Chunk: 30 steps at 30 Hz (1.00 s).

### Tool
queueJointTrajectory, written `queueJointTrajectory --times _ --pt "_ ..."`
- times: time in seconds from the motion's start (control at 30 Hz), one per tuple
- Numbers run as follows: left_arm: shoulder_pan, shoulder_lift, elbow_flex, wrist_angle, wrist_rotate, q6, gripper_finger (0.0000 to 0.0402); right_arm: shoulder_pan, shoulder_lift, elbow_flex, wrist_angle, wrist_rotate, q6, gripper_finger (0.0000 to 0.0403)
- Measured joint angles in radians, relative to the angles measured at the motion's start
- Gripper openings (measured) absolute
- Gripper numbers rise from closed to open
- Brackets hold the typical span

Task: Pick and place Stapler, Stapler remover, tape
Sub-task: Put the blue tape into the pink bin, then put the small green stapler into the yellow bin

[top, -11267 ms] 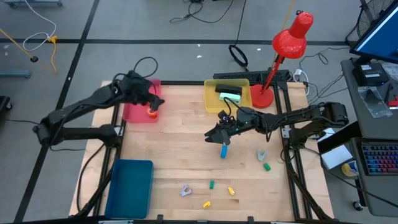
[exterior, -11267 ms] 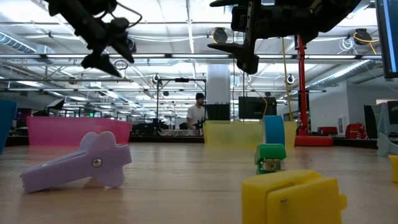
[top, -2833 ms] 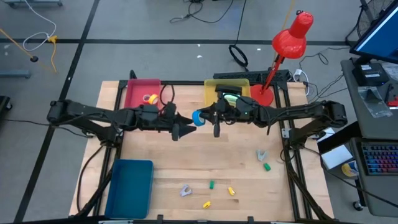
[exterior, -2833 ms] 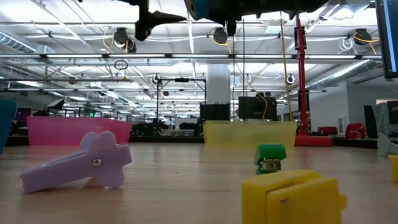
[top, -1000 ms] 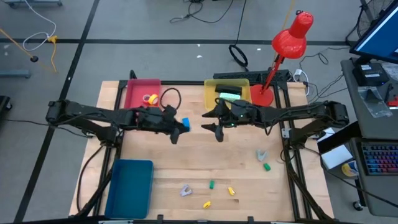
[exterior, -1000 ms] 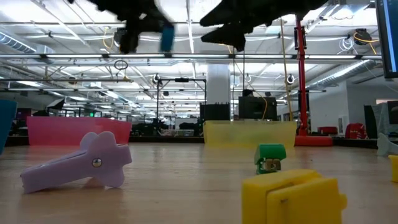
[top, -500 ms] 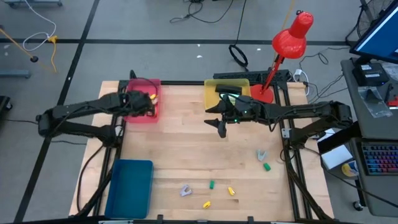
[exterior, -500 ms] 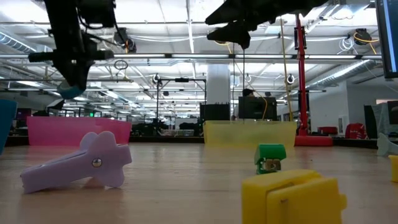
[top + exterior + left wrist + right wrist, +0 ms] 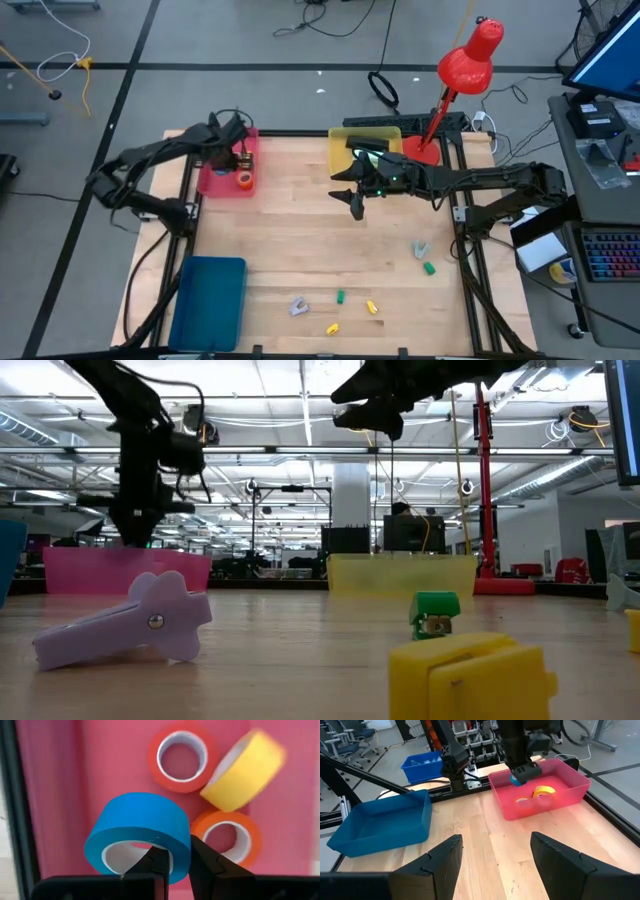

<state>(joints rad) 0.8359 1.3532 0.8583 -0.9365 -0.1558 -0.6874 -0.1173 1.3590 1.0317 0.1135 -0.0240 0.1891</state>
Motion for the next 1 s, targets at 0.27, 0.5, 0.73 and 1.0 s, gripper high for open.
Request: queueJointTrajectory --times 0.27,0.5,0.73,1.0 --pt "0.064 0.138 0.000 0.005 0.058 0.024 0.0053 0.000 0.000 0.000 -0.001 0.000 0.000 0.0226" --pt "0.068 0.168 0.000 0.021 0.057 0.029 0.0059 0.000 0.000 0.000 -0.001 0.000 -0.002 0.0224" --pt "0.068 0.168 0.000 0.023 0.059 0.056 0.0091 0.000 0.000 0.000 -0.001 0.000 0.000 0.0223" --pt "0.068 0.166 0.000 0.022 0.054 0.044 0.0195 0.000 0.000 0.000 -0.032 -0.003 0.000 0.0221"
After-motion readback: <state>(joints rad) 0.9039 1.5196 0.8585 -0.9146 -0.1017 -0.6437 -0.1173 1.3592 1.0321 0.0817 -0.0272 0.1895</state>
